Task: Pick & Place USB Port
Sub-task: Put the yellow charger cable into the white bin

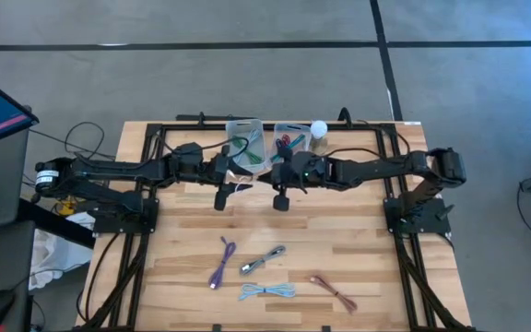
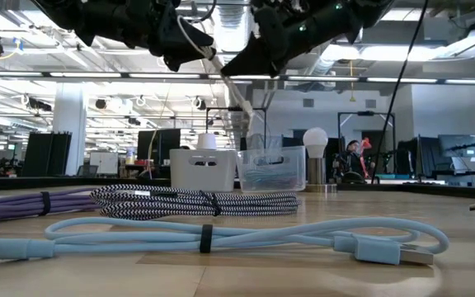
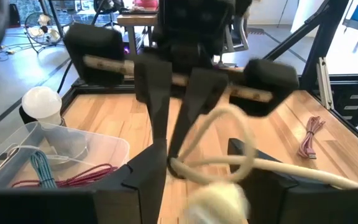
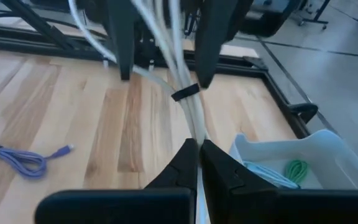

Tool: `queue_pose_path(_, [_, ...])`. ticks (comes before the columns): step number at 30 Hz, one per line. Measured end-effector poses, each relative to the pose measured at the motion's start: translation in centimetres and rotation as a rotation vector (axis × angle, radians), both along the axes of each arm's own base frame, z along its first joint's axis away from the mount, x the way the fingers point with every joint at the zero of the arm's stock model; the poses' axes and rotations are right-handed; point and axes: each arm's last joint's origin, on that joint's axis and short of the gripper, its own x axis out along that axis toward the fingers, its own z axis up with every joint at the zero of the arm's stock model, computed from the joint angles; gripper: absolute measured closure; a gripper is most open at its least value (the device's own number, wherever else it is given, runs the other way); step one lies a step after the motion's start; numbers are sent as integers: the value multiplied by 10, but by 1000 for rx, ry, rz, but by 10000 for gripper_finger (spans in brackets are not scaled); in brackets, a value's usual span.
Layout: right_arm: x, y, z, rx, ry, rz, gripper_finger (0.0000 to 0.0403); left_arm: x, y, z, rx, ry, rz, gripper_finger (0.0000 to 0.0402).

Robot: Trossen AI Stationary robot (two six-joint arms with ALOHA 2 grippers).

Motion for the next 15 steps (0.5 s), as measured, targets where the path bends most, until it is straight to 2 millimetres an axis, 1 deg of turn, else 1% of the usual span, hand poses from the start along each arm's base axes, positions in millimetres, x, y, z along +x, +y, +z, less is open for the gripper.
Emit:
queue_pose_path(3, [-2,1,3,0,-3,2,403,0,0,0,0,0,0,246])
queue_pose_path(6, [-2,1,1,2,12,5,403,0,0,0,0,2,0,270])
queue_pose_path(9, [-2,1,0,0,20,-3,403,0,0,0,0,1,1,306])
queue_pose_path(14, [-2,1,0,-5,24,-14,403,0,0,0,1,2,5,382])
queue_pose_path(15, [-2,1,0,-5,24,-15,403,0,0,0,1,2,4,388])
